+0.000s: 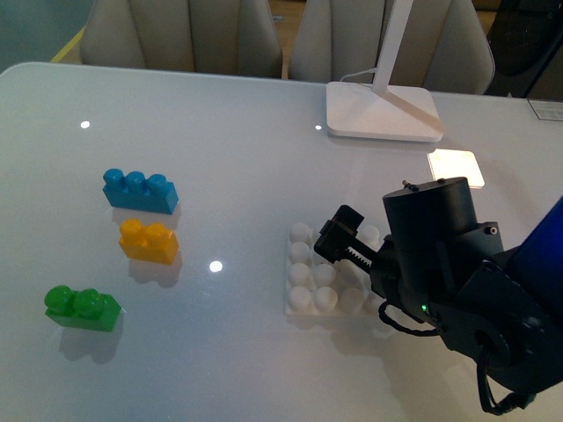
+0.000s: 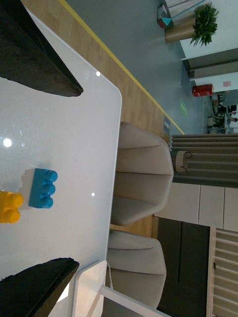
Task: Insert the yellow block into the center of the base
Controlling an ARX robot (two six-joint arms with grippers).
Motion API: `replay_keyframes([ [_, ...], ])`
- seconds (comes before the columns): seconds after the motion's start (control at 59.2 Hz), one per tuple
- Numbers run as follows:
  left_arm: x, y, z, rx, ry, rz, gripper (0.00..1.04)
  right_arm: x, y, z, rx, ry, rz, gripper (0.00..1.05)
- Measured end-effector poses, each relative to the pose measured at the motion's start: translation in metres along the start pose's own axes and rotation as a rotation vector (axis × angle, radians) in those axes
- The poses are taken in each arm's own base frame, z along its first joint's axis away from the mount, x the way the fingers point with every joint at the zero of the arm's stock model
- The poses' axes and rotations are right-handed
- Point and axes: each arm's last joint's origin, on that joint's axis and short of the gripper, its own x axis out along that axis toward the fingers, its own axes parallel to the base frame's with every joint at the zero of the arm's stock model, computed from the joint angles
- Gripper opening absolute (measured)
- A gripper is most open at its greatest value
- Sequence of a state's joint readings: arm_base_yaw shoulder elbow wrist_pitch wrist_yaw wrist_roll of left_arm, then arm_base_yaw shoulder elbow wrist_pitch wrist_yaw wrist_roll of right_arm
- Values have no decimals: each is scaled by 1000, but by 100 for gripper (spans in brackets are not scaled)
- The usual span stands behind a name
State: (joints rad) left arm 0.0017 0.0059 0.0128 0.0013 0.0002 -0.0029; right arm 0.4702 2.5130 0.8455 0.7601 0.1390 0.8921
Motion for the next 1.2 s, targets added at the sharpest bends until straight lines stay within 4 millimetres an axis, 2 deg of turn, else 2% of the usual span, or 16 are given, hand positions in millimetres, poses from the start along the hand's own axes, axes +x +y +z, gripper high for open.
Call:
replay_keyframes([
  [0.236,0,0,0,0,0,0,97,5,40,-14,51,63,32,96],
  [0.388,0,0,0,0,0,0,97,7,58,-19,82,92,47,96],
  [0.658,0,0,0,0,0,0,97,10,71,-20,83,109,60,96],
  [1.198,0,0,0,0,0,0,97,15,85,-14,78,122,79,96],
])
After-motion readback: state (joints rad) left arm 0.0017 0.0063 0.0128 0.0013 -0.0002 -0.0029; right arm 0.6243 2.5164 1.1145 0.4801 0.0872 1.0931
